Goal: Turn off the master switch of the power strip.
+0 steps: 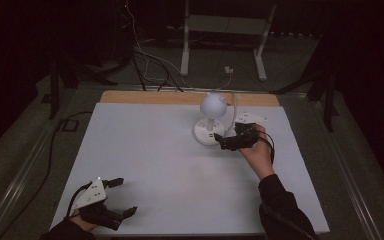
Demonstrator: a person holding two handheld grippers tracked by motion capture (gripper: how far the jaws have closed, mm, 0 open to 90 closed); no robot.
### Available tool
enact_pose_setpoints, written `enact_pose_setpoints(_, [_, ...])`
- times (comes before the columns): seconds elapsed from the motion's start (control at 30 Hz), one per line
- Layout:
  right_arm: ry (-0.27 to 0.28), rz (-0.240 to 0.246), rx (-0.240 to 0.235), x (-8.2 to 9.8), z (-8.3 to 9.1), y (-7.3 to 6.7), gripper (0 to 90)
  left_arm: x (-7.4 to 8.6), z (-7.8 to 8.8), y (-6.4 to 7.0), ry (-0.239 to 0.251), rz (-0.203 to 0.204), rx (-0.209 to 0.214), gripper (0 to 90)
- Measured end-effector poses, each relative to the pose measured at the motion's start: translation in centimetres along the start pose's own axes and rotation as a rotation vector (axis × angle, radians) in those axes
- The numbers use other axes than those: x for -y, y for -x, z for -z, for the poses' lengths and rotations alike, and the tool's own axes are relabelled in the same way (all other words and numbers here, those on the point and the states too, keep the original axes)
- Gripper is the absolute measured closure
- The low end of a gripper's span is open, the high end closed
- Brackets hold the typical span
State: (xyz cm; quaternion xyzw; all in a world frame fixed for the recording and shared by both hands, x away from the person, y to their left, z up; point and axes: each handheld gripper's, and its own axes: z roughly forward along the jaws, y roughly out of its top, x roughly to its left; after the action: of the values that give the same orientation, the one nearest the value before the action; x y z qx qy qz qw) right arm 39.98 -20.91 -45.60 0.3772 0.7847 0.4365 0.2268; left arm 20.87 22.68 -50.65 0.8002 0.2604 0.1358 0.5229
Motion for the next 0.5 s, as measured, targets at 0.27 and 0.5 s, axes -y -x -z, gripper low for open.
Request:
enact_pose_setpoints(0.27, [0.006, -0.031, 0.037, 0.3, -1.6, 0.3, 0.0, 0.0, 0.0, 0.0, 0.001, 0.000, 0.001, 0.3])
enact_pose_setpoints(0.5, [0.001, -0.047, 0.052, 0.6, -2.6, 0.4, 0.1, 0.0, 0.0, 0.0, 0.001, 0.002, 0.002, 0.3])
